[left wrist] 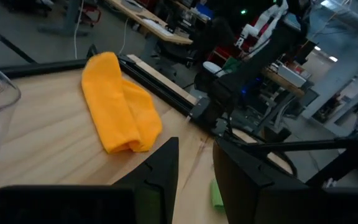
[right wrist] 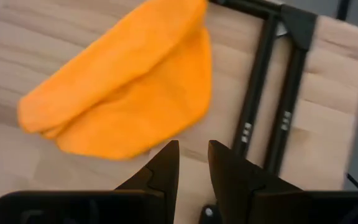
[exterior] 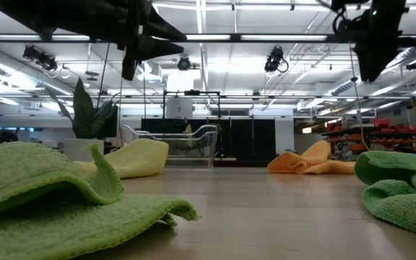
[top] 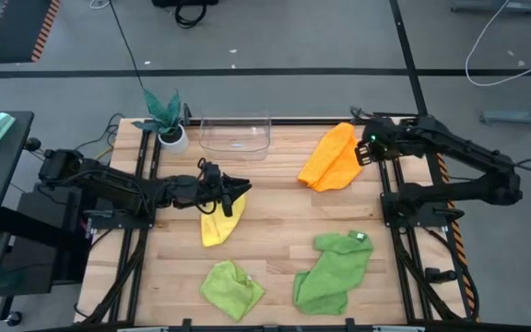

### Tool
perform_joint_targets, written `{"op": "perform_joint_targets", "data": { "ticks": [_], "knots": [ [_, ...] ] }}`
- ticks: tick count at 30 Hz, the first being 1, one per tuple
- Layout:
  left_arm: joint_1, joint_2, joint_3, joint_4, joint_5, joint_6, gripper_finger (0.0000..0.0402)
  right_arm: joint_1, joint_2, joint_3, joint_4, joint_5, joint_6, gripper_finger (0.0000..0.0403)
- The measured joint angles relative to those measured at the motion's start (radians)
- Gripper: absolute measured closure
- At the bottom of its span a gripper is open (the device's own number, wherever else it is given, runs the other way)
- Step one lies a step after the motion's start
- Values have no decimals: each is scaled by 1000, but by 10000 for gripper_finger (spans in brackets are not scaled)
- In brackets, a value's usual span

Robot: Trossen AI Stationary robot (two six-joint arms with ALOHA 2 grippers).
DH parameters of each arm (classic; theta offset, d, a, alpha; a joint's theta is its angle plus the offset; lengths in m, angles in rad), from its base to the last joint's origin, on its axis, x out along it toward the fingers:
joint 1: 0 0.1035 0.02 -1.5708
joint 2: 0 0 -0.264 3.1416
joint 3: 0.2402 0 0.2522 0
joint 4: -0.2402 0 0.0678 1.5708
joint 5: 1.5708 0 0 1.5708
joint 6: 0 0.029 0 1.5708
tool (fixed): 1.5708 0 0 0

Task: Fold microfiber towels
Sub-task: Fold the orange towel

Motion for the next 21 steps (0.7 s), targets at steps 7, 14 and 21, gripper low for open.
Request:
{"op": "perform_joint_targets", "data": {
  "ticks": [7,14,21],
  "knots": [
    [52,0,0,11,30,-71,294,-287,79,-51,259,-207,-329,309],
    [57,0,0,9,30,-105,294,-567,225,-40,333,-422,-510,309],
    [55,107,72,13,38,-130,294,-607,398,35,365,-518,-521,309]
  ]
}}
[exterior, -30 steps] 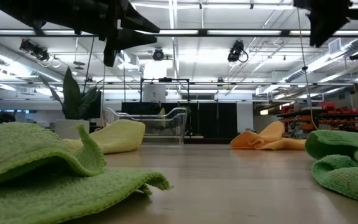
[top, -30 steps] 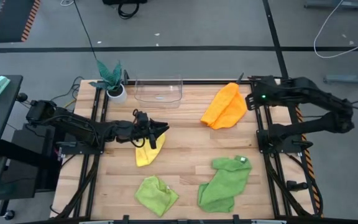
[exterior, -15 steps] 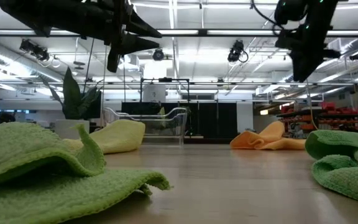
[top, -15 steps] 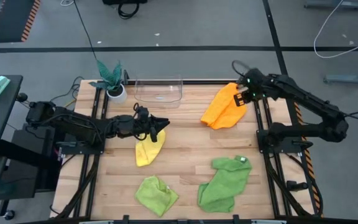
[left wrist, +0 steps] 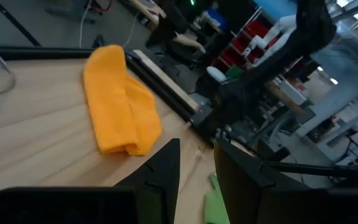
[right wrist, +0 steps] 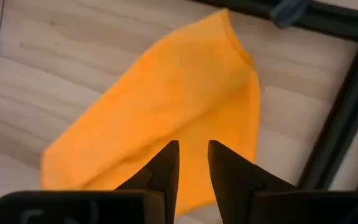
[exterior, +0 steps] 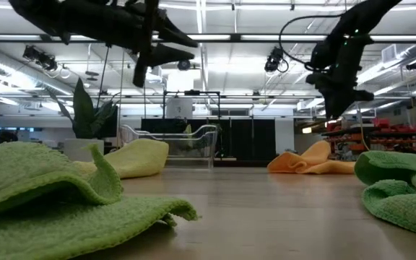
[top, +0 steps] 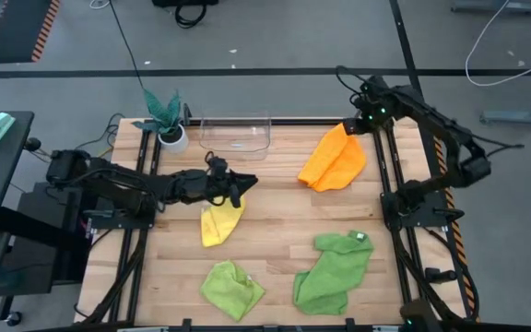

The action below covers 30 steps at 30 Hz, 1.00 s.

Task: Fold microfiber towels
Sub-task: Fold the orange towel

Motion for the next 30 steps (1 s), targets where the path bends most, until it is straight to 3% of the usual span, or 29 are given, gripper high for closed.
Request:
{"op": "perform_joint_targets", "data": {
  "ticks": [12,30],
  "knots": [
    [9,285,232,-2,151,24,294,-93,197,161,-19,-12,-1,308],
    [49,319,272,-26,175,31,294,-107,251,175,1,-9,30,310]
  ]
}}
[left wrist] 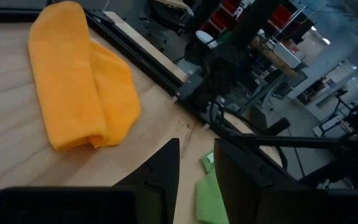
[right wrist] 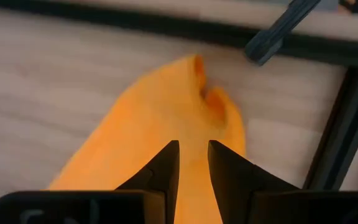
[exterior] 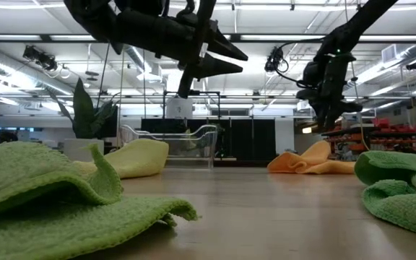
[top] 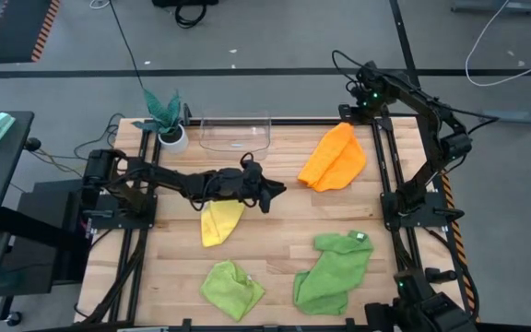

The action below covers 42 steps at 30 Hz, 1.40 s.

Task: Fold microfiber towels
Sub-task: Fold the orange towel

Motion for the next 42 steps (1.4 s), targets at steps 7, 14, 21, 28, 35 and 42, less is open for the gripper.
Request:
{"op": "perform_joint_targets", "data": {
  "ticks": [7,14,21,28,35,42],
  "knots": [
    [28,0,0,-2,64,-57,294,1,0,0,78,48,81,310],
    [28,0,0,-2,72,-109,294,27,0,0,150,82,121,310],
    [28,0,0,-4,91,-161,294,54,0,0,248,81,121,310],
    [14,0,0,-5,98,-162,294,-3,0,0,248,78,117,310],
    [14,0,-1,-5,98,-156,294,-11,11,-1,144,53,93,310],
    [14,0,-1,-7,97,-127,294,12,38,-52,122,50,91,310]
  ]
}}
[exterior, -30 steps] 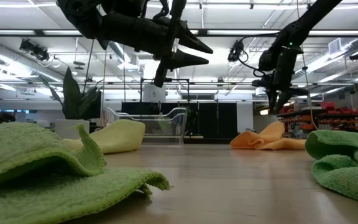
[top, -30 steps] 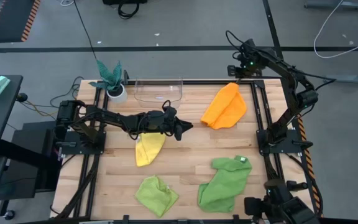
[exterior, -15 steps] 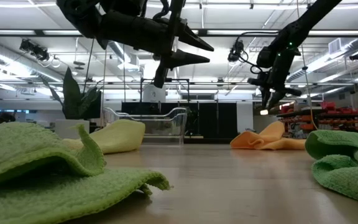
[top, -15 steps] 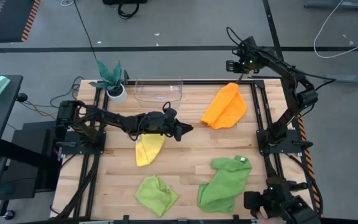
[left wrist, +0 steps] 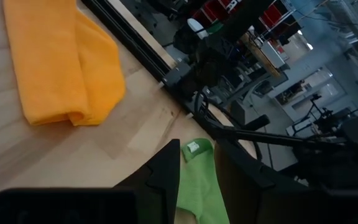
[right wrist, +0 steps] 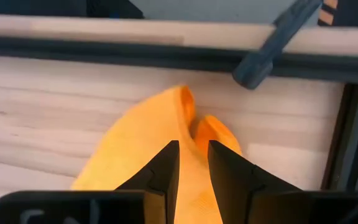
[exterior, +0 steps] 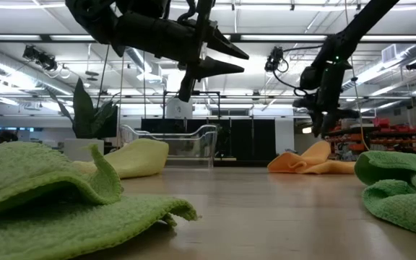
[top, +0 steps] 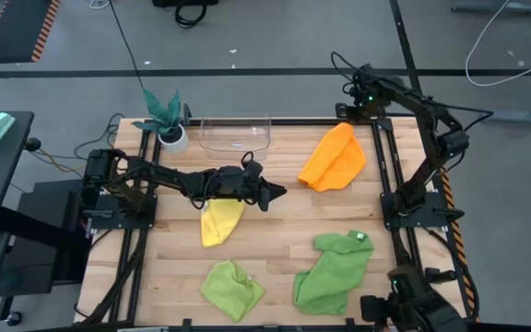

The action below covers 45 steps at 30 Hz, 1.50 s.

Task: Fold microfiber towels
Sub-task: Fold the orange towel

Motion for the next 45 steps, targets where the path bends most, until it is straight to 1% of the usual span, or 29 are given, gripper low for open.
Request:
{"op": "perform_joint_targets", "data": {
  "ticks": [11,19,21,24,26,28,31,34,38,45],
  "knots": [
    [-1,0,0,-4,0,4,294,0,36,-65,37,19,0,310],
    [9,0,0,-21,-1,3,294,14,36,-68,38,20,-18,311],
    [15,0,0,-23,-1,3,294,28,36,-68,36,19,-23,319],
    [23,0,0,-24,-1,3,294,56,36,-68,36,18,-40,351],
    [24,0,0,-24,-1,3,294,78,36,-68,36,18,-44,381],
    [24,0,0,-24,-6,3,294,102,36,-68,36,15,-46,395],
    [24,0,0,-24,-9,3,294,137,36,-68,36,15,-46,390],
    [24,0,0,-25,-8,3,294,184,36,-68,37,15,-72,397],
    [24,-1,0,-48,-9,3,294,283,36,-68,46,11,-88,399],
    [24,-1,0,-137,-9,16,294,446,36,-66,131,11,-80,400]
  ]
}}
